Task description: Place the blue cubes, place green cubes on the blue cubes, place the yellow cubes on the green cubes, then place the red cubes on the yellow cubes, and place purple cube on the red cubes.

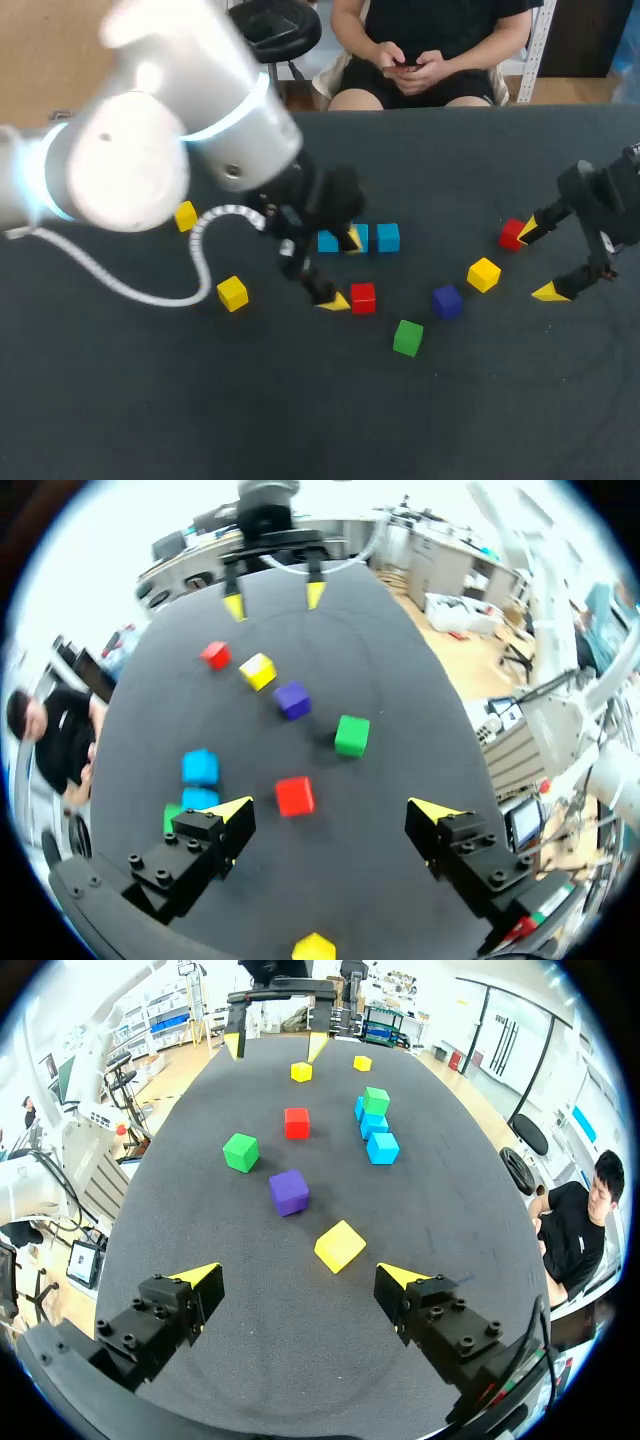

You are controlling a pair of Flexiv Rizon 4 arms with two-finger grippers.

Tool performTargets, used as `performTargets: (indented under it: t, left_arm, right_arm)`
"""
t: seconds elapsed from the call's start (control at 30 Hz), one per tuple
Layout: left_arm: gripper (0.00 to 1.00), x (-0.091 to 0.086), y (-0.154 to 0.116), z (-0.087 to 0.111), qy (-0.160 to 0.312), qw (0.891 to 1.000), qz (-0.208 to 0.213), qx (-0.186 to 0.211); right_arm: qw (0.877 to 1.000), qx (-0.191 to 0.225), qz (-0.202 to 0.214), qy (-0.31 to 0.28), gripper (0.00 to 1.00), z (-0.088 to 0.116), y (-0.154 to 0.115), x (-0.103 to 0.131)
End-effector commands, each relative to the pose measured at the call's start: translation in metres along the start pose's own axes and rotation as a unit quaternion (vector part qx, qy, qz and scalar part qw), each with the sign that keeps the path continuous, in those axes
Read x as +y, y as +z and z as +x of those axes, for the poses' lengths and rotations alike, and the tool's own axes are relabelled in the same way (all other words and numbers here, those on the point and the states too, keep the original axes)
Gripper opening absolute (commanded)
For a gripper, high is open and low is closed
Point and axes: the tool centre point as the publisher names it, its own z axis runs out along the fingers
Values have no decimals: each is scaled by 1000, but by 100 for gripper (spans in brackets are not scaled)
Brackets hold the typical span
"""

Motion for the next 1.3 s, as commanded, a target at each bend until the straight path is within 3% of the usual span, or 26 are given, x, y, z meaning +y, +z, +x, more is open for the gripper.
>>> performTargets:
  t: [0.03, 0.27, 0.43, 0.47, 0.5, 0.53, 0.73, 1.3]
  left_arm:
    - [100, -12, -30, 26, -27, 998, -54, -30]
    - [100, -3, -50, 57, -72, 993, -84, -38]
    - [100, 5, -56, 72, -76, 993, -70, -51]
    - [100, 6, -58, 75, -72, 991, -72, -85]
    - [100, 7, -60, 77, -71, 991, -76, -86]
    - [100, 8, -60, 78, -70, 993, -71, -68]
    - [100, 15, -65, 87, -48, 994, -48, -81]
    - [100, 19, -77, 94, -43, 996, -53, -60]
  right_arm:
    - [1000, -1, 0, 0, 100, 0, 1, -1]
    - [1000, -1, 0, 0, 100, 0, 1, -1]
    - [1000, -1, 0, 0, 100, 0, 1, -1]
    - [1000, -1, 0, 0, 100, 0, 1, -1]
    - [1000, -1, 0, 0, 100, 0, 1, -1]
    - [1000, -1, 0, 0, 100, 0, 1, -1]
    - [1000, -1, 0, 0, 100, 0, 1, -1]
    - [1000, -1, 0, 0, 100, 0, 1, -1]
